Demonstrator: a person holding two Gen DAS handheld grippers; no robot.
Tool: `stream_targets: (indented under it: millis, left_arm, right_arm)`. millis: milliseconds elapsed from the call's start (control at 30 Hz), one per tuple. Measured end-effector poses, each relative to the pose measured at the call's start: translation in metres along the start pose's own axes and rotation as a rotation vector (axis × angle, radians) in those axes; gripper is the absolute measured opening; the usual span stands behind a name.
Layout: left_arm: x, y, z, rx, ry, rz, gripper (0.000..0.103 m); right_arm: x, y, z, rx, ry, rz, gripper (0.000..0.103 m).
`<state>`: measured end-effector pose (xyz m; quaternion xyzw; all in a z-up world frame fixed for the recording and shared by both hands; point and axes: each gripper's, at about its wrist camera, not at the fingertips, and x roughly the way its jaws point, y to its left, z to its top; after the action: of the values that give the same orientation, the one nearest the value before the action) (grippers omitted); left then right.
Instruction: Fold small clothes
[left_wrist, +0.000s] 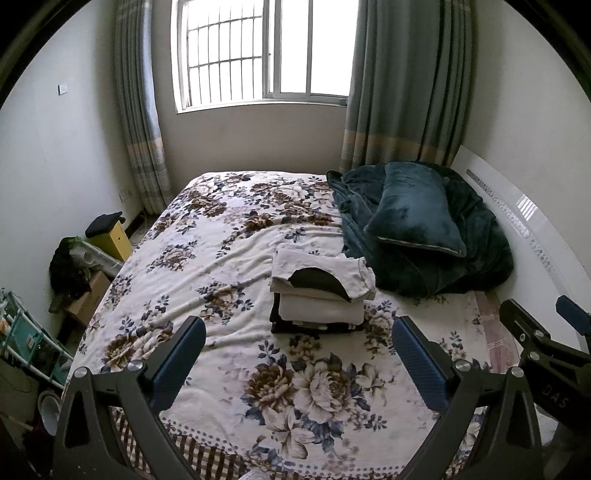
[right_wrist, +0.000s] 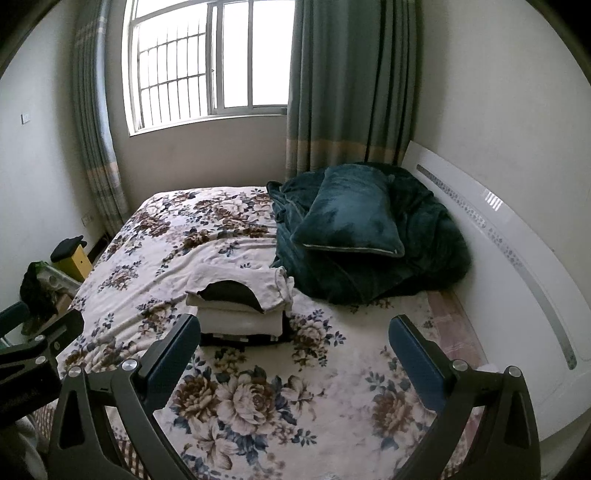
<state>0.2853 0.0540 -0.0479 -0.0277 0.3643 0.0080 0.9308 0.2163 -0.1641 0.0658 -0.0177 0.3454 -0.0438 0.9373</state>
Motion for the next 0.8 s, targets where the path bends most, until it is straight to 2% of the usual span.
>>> stream_targets:
  millis: [800]
  left_arm:
    - [-0.0034,0.0010,0.0001,0.007,-0.008,0.017,0.103]
  right_arm:
    - [0.0024,0.0008,-0.0019,0.008,0.001,0.001,0.103]
